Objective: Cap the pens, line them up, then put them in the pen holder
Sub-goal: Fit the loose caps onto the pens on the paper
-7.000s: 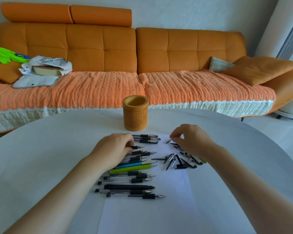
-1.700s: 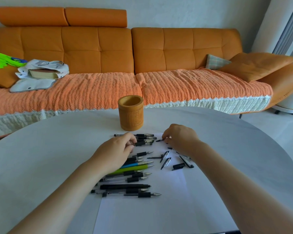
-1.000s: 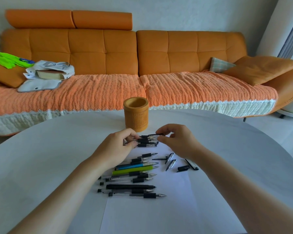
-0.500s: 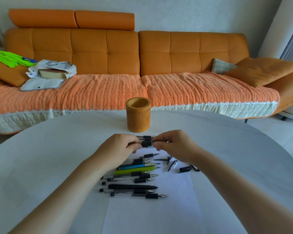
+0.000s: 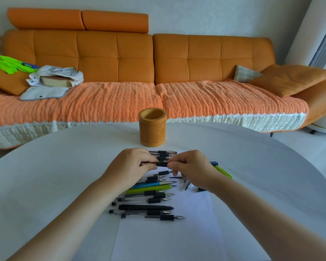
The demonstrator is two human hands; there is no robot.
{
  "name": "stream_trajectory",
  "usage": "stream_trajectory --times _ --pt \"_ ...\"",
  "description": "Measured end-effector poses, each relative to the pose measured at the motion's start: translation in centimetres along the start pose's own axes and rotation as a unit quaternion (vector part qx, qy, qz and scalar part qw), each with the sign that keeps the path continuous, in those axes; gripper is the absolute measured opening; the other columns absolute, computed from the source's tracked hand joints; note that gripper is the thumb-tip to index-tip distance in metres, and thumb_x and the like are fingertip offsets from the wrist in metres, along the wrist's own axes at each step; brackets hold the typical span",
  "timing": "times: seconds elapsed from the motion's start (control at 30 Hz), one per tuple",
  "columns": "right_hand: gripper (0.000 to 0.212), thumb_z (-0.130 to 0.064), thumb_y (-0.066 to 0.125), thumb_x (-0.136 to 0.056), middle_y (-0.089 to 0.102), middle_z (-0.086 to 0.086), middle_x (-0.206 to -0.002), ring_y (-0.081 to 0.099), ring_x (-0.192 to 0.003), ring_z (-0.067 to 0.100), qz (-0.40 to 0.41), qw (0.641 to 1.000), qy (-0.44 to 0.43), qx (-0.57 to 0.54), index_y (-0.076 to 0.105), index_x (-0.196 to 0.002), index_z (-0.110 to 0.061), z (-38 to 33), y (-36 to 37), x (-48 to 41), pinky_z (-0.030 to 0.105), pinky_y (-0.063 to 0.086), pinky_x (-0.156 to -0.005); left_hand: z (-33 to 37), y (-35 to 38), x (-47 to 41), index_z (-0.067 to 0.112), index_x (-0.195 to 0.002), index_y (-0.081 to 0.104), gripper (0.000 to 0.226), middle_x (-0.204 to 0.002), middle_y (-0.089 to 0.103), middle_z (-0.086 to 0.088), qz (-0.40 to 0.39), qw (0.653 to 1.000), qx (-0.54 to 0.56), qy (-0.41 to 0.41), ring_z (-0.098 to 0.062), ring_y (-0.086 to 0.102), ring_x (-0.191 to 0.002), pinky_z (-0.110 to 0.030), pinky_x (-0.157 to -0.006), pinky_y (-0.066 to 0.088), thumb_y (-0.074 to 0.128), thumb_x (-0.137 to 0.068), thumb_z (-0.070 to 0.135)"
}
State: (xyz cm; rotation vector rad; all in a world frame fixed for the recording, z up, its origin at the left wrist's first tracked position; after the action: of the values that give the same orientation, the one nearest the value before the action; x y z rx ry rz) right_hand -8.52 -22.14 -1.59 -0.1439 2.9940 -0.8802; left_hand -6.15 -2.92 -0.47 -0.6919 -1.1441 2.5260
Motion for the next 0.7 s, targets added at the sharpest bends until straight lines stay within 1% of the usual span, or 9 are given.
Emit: stream_trajectory --times 0.07,0.13,0.2,0.23,0.3,0.37,0.47,0.6,0.7 --pt "0.016 -0.026 0.065 -0.093 0.066 -0.011 -0.058 0.048 -0.053 0.007 -0.019 0.999 0.032 -0.038 0.077 -0.085 -0.020 0.4 0.4 0.0 0.020 0.046 -0.056 0.0 -0.1 0.0 0.026 -0.096 0.078 0.014 -0.086 0.068 0.020 0.005 1.000 -0.015 0.013 0.002 0.062 -0.081 -0.012 -0.072 0.043 0.075 -0.083 0.022" --pt "0.014 -0.024 0.064 -0.093 0.066 -0.010 -0.060 0.048 -0.050 0.005 -0.014 0.998 0.029 -0.048 0.076 -0.087 -0.021 0.3 0.4 -0.3 0.021 0.044 -0.055 0.0 -0.2 -0.2 0.027 -0.100 0.076 0.015 -0.089 0.065 0.019 0.002 1.000 -0.027 0.013 0.002 0.060 -0.083 -0.012 -0.072 0.042 0.071 -0.086 0.025" --pt "0.011 -0.025 0.065 -0.093 0.067 -0.013 -0.067 0.051 -0.048 -0.002 0.015 1.000 -0.005 0.002 0.076 -0.092 -0.025 0.1 0.0 -0.7 0.012 0.039 -0.054 -0.2 -0.1 -0.5 0.027 -0.108 0.073 0.018 -0.093 0.061 0.019 -0.015 0.999 -0.031 0.005 0.004 0.057 -0.085 -0.011 -0.071 0.039 0.063 -0.092 0.026" --pt "0.011 -0.026 0.066 -0.092 0.067 -0.015 -0.075 0.053 -0.052 -0.006 0.033 0.999 -0.021 0.038 0.076 -0.096 -0.027 0.0 -0.2 -0.9 0.008 0.036 -0.054 -0.3 -0.1 -0.7 0.027 -0.111 0.072 0.020 -0.095 0.060 0.019 -0.022 0.999 -0.035 0.002 0.003 0.056 -0.086 -0.011 -0.072 0.039 0.060 -0.094 0.025" --pt "0.014 -0.029 0.069 -0.089 0.064 -0.018 -0.087 0.054 -0.065 -0.007 0.055 0.993 -0.042 0.097 0.076 -0.101 -0.030 0.0 -0.4 -1.4 0.007 0.035 -0.058 -0.5 0.0 -0.9 0.028 -0.111 0.071 0.021 -0.099 0.062 0.016 -0.021 0.998 -0.060 0.003 -0.003 0.056 -0.088 -0.018 -0.075 0.044 0.060 -0.095 0.024" --pt "0.020 -0.031 0.073 -0.086 0.066 -0.018 -0.093 0.053 -0.069 -0.004 0.059 0.991 -0.041 0.116 0.075 -0.106 -0.031 0.2 -0.3 -1.7 0.008 0.034 -0.060 -0.9 0.0 -0.9 0.032 -0.108 0.072 0.019 -0.099 0.064 0.016 -0.013 0.996 -0.091 -0.002 -0.008 0.057 -0.091 -0.028 -0.076 0.048 0.063 -0.092 0.025" --pt "0.017 -0.036 0.075 -0.083 0.070 -0.016 -0.093 0.056 -0.071 -0.002 0.072 0.987 -0.029 0.142 0.073 -0.099 -0.033 0.6 -0.1 -2.2 0.014 0.039 -0.060 -1.6 0.3 -0.7 0.034 -0.110 0.070 0.023 -0.107 0.068 0.015 -0.012 0.995 -0.096 -0.026 -0.007 0.059 -0.096 -0.028 -0.080 0.049 0.067 -0.089 0.026" --pt "0.008 -0.039 0.074 -0.083 0.064 -0.016 -0.093 0.058 -0.083 0.006 0.086 0.971 -0.038 0.219 0.072 -0.089 -0.034 0.9 0.6 -2.8 0.030 0.054 -0.070 -2.2 0.5 -0.5 0.030 -0.127 0.059 0.043 -0.119 0.060 0.012 -0.004 0.992 -0.125 -0.007 -0.010 0.050 -0.112 -0.027 -0.092 0.042 0.070 -0.086 0.023" --pt "0.011 -0.041 0.072 -0.084 0.058 -0.011 -0.094 0.057 -0.082 0.010 0.093 0.962 -0.054 0.250 0.074 -0.090 -0.032 0.9 0.9 -3.1 0.034 0.054 -0.068 -2.0 0.4 -0.4 0.029 -0.116 0.062 0.031 -0.102 0.055 0.015 0.004 0.990 -0.139 0.019 -0.009 0.049 -0.102 -0.026 -0.083 0.041 0.070 -0.086 0.025"
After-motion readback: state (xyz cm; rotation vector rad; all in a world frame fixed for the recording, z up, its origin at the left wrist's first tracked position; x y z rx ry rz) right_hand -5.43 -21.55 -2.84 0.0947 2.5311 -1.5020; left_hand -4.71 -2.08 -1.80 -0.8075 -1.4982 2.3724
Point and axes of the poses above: each hand's wrist, its own x-axis away from the middle knuckle, its own y-axis out of the palm, z = x × y, the point moved 3 cm from there along -x, towards the middle knuckle
